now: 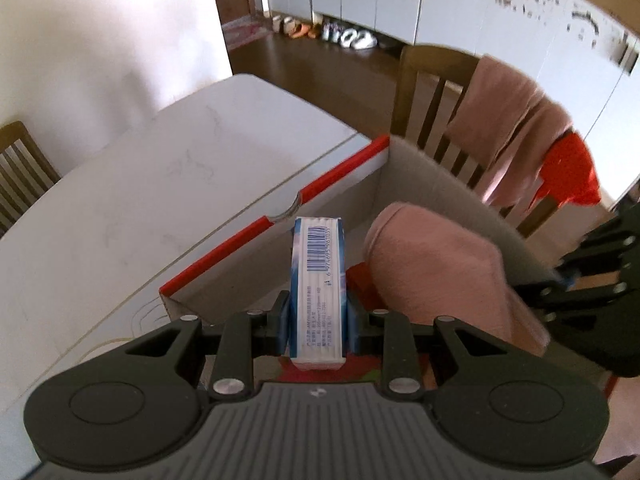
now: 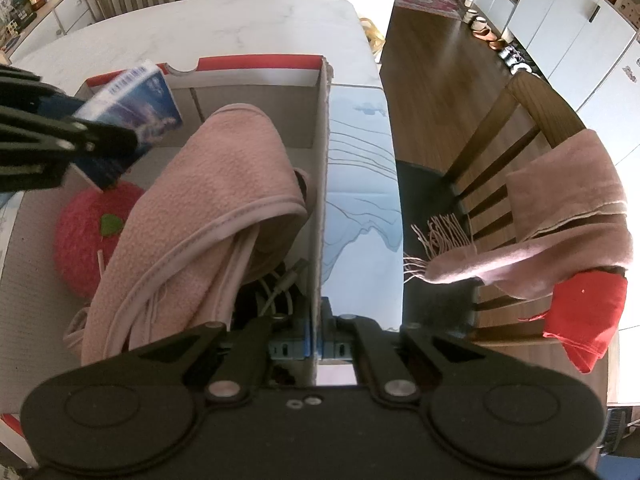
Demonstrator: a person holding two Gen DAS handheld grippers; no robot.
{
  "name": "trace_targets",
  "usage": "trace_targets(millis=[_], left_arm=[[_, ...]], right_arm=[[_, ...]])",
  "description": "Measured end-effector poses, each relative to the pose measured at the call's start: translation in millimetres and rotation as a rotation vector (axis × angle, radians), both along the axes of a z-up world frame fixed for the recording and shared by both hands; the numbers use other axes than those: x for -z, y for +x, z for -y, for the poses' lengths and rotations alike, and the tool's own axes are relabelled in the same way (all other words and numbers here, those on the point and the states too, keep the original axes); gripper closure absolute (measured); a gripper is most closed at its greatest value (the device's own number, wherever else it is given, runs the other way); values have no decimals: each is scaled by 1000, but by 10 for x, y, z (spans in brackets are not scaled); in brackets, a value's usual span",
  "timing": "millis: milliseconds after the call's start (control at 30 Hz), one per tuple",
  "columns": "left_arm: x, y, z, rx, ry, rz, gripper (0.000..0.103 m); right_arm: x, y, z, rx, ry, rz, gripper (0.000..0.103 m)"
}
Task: Organize objects
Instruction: 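Carry the medicine box into the box and open the left gripper, then move the left gripper back above the cartoon-printed mask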
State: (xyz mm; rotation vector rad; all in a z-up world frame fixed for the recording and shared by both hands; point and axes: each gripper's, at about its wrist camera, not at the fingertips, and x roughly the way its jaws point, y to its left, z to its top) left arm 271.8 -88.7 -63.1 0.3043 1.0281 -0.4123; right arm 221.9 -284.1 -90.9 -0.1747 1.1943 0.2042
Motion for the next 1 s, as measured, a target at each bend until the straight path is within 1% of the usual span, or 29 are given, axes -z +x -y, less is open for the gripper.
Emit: trace_targets(millis=[67,300,433,633,767,833,867,900,933,1000], left_arm=[[65,28,25,9,20,-18,77],[207,136,125,39,81,-41,77],[286,161,148,42,97,-62,77],[344,177,109,28,93,-94,77],[347,163,57,12,74,-97,74],[324,139,2,-7,55,-92,71],[305,126,-31,-16,44,-89,61],[287,115,-59,-27,32,-87,47],[247,90,-102,-36,20,-81,44],[159,46,-166,-50,3,-67,43]], right_arm=[[0,3,1,1,1,-1,101],[-7,-2,-4,1,4,-1,101],[-5,2,0,2,4,-2,101],[-7,2,5,7,7,-2,101],[-2,3,4,8,5,-2,101],[-3,3,4,8,5,-3,101],[-4,3,3,8,5,-2,101],[-3,4,3,8,5,-3,101],[-3,3,3,9,5,-3,101],[-2,4,2,8,5,-2,101]])
